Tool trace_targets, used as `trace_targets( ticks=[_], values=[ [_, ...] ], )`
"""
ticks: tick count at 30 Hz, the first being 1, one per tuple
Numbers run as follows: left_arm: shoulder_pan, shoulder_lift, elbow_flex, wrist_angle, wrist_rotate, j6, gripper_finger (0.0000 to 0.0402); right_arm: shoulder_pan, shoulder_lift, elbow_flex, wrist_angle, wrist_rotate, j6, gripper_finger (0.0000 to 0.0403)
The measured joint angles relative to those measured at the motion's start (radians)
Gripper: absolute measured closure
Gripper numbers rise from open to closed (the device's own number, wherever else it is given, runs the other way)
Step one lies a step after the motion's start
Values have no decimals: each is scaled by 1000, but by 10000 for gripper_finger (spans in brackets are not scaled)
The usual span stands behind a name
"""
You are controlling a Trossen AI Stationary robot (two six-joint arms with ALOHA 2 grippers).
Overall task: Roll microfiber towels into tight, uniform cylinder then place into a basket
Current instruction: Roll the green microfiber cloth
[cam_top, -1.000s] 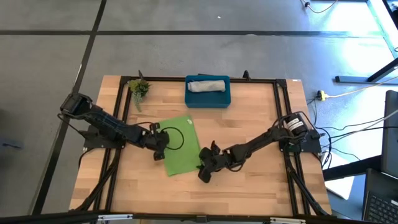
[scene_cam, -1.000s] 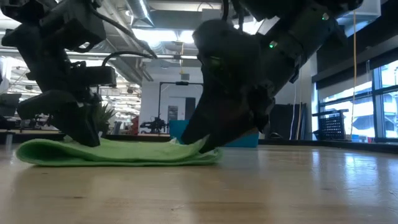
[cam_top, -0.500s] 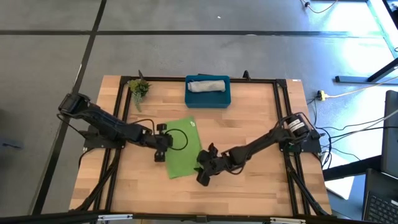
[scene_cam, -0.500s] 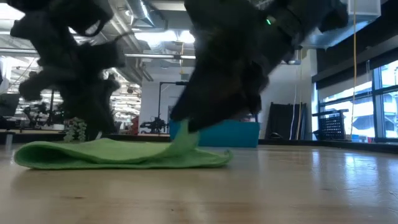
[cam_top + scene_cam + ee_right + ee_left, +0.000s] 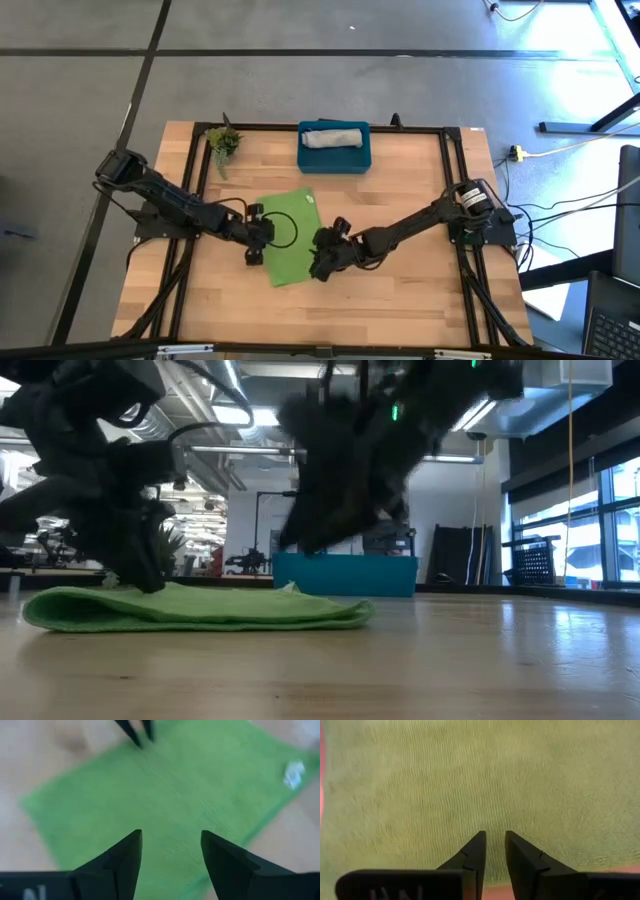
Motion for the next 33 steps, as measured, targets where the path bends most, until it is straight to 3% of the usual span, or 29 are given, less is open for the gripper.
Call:
trace_targets(
  ticks=[11, 25, 33],
  values=[
    [-4, 12, -7, -32, 26, -38, 337, -38, 21, -65, 2, -182, 107, 198],
    [103, 10, -4, -72, 23, 40, 337, 19, 82, -68, 171, -234, 144, 198],
    [91, -20, 0, -82, 14, 35, 337, 37, 53, -74, 144, -213, 84, 198]
  ],
)
